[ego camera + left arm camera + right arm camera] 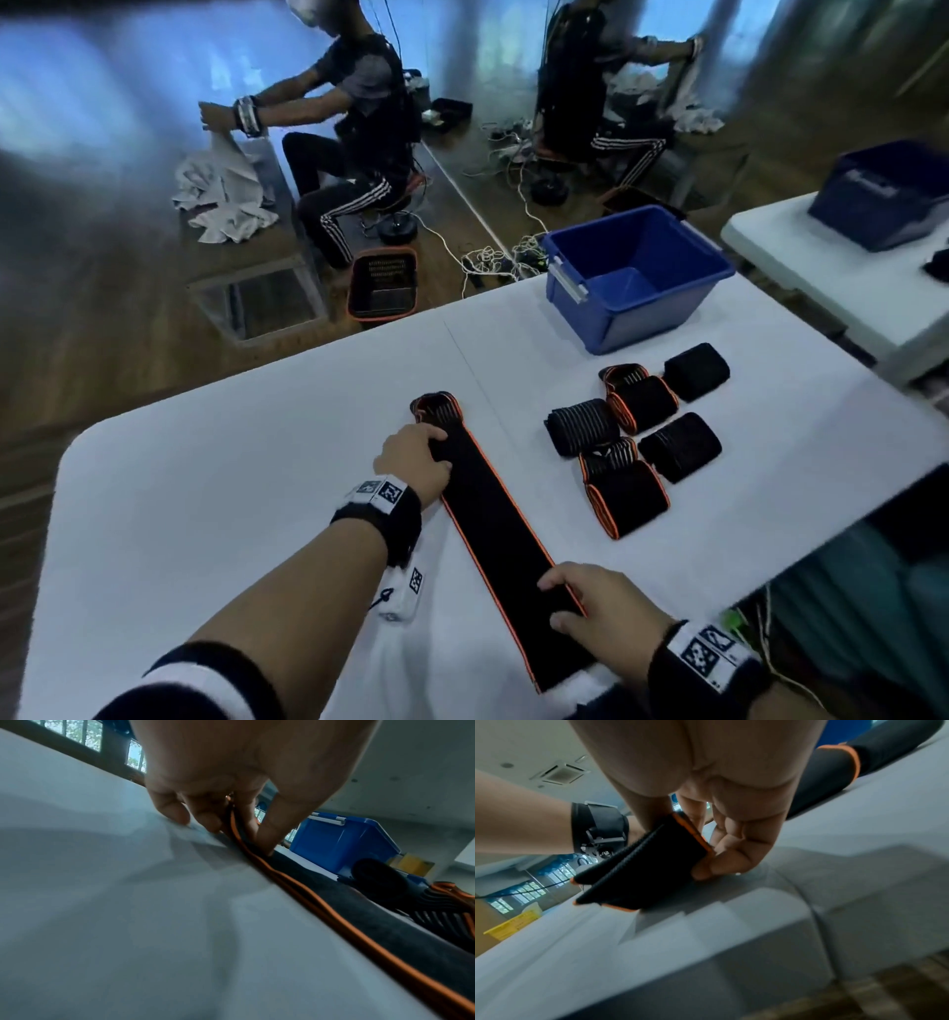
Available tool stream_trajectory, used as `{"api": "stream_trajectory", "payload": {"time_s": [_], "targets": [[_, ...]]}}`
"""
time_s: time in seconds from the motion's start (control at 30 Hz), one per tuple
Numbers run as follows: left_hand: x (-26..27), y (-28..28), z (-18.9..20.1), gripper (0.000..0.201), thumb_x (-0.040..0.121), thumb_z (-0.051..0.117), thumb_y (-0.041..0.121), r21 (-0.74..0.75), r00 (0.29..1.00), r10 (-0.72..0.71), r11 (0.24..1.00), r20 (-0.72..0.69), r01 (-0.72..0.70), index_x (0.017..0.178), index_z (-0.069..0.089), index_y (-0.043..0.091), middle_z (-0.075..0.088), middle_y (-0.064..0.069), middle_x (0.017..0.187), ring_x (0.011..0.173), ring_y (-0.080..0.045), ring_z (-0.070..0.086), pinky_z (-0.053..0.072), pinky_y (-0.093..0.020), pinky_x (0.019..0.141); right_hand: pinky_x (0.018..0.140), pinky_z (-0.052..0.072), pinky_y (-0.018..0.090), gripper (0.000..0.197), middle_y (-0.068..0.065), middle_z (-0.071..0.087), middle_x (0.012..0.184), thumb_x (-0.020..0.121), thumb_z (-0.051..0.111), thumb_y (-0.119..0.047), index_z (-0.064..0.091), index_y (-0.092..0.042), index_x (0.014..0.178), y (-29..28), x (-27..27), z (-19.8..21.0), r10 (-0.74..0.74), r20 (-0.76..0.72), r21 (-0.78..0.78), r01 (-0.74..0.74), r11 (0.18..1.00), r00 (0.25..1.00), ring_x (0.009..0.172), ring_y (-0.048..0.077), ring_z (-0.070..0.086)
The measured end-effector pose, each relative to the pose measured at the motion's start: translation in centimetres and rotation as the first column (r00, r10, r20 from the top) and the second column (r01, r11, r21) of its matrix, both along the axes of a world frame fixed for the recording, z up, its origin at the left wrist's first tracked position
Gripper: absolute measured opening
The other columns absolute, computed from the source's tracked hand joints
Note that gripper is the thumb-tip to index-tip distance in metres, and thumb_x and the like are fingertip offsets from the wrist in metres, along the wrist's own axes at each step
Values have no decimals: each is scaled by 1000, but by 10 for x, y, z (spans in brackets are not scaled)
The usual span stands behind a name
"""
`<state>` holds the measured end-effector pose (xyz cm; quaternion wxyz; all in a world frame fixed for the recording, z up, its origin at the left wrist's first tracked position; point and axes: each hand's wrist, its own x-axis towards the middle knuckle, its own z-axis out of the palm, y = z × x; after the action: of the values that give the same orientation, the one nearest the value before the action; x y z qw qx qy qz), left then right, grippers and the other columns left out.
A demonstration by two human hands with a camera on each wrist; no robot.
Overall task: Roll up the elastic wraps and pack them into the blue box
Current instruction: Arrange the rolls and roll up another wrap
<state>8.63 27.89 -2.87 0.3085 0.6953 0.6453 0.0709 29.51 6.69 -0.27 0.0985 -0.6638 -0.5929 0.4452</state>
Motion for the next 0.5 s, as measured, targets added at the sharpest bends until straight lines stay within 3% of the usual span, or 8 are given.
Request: {"api": "stream_trajectory", "payload": {"time_s": [0.1,0.27,0.37,0.5], "targets": [[9,-5,-1,39,85,61,33,76,979,7,997,-203,9,123,59,38,46,-2,133,121,-27,47,45,-41,96,87,37,10,32,-20,50,107,95,55,-44,55,-41,127,-9,4,-3,22,51,-6,-22,1000,998,91,-10,47],[6,-16,2,39,90,58,34,149,957,-20,987,-288,65,128,58,42,39,-5,139,123,-31,41,44,-42,94,99,42,23,55,-15,46,111,88,49,-65,50,-38,136,-15,10,0,128,92,-47,-124,991,987,102,2,51],[1,-32,16,48,88,59,21,143,968,-13,988,-252,51,131,56,40,35,-4,142,125,-30,40,42,-43,98,94,45,23,70,-15,45,114,76,56,-74,44,-43,137,-14,15,3,217,92,-90,-209,974,972,102,4,52],[-7,-89,32,41,91,52,8,82,992,-107,990,-73,113,125,60,30,54,2,124,112,-21,55,47,-37,97,95,45,23,69,-13,41,118,80,67,-56,39,-41,141,-10,21,10,393,140,-78,-385,920,909,105,6,49]]}}
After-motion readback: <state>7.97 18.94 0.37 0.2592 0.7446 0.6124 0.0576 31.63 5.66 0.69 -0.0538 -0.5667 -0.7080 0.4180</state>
